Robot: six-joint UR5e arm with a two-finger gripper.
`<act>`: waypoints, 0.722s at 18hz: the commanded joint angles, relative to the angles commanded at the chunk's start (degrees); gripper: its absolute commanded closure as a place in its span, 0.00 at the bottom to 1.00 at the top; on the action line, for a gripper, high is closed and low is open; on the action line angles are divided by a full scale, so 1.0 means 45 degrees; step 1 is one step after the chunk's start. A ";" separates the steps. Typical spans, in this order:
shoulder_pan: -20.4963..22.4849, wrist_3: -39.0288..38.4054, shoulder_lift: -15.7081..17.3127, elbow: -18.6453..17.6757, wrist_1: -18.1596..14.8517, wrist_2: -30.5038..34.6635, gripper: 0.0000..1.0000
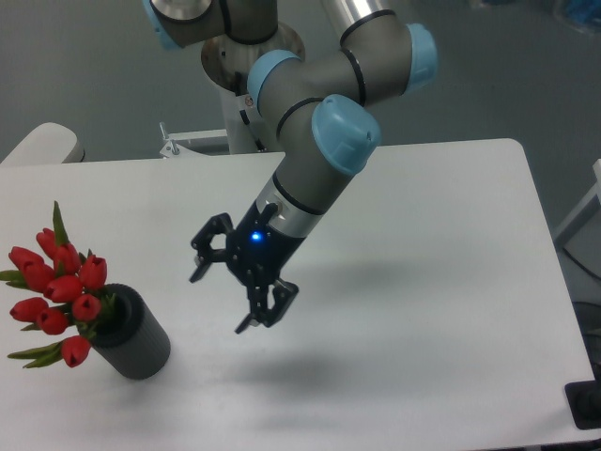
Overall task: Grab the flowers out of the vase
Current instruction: 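Move the open gripper to the tulip stems just above the vase rim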
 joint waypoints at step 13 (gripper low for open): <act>-0.0584 -0.0898 0.0197 -0.1802 0.3533 -0.2015 0.00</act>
